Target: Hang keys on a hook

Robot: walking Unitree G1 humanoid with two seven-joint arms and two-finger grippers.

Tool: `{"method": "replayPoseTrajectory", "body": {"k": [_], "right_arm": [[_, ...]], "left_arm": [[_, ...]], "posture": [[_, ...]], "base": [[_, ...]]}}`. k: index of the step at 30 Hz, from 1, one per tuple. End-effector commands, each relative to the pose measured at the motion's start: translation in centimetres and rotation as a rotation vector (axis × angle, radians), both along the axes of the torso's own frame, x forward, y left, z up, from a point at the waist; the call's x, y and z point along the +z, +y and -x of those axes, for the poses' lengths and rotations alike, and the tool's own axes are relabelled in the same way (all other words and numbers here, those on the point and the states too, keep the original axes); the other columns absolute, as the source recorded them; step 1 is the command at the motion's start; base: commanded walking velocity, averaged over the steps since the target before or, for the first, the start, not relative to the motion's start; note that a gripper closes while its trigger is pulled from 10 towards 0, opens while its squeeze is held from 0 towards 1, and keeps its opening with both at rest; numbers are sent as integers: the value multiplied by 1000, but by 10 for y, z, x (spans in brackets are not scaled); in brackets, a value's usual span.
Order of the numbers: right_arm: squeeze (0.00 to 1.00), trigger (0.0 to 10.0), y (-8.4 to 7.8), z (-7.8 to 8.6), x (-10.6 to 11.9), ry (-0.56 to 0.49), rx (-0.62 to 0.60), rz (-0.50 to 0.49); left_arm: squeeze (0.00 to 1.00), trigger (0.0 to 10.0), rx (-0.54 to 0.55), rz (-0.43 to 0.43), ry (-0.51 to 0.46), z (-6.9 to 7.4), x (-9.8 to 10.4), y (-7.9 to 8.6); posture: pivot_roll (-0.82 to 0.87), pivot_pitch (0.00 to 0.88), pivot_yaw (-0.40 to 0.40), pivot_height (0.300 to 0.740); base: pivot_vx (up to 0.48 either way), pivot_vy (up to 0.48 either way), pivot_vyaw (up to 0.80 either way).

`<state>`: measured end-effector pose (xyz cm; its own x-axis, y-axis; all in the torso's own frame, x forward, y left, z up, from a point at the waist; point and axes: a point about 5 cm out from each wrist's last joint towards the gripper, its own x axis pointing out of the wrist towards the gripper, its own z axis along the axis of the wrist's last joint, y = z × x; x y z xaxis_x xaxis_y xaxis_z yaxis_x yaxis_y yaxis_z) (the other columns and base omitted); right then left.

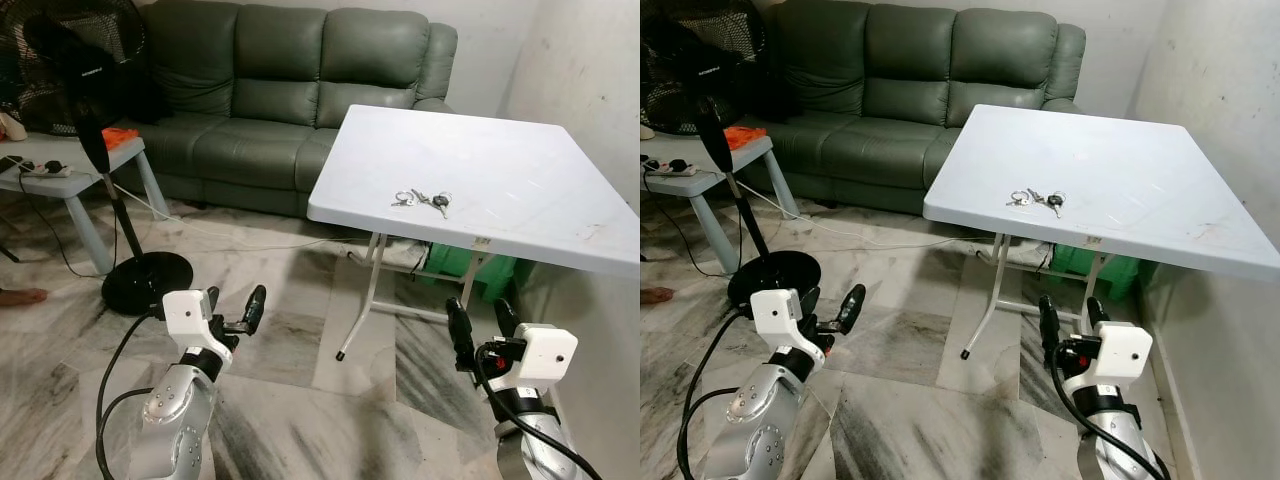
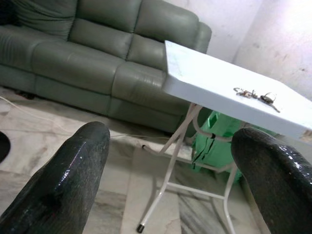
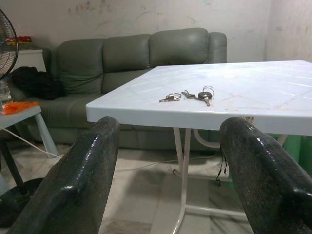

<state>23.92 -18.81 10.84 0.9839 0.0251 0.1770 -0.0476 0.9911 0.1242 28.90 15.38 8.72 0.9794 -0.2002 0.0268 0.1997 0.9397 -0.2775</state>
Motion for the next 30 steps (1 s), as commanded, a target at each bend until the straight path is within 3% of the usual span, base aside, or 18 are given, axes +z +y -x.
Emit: {"method": "replayPoseTrajectory", "body": {"k": [1,30], "right_arm": [[0,10000,-2,-1,0,2,-9,5],[0,10000,-3,-1,0,3,-2,12]], "left_arm": [[0,10000,-13,-10,6,-3,1,-2],[0,10000,-32,-15,9,-3,1,-7]], "posture": [[-16,6,-18,740],[-20,0,-21,740]], "base": [[0,0,0],[283,0,0]]}}
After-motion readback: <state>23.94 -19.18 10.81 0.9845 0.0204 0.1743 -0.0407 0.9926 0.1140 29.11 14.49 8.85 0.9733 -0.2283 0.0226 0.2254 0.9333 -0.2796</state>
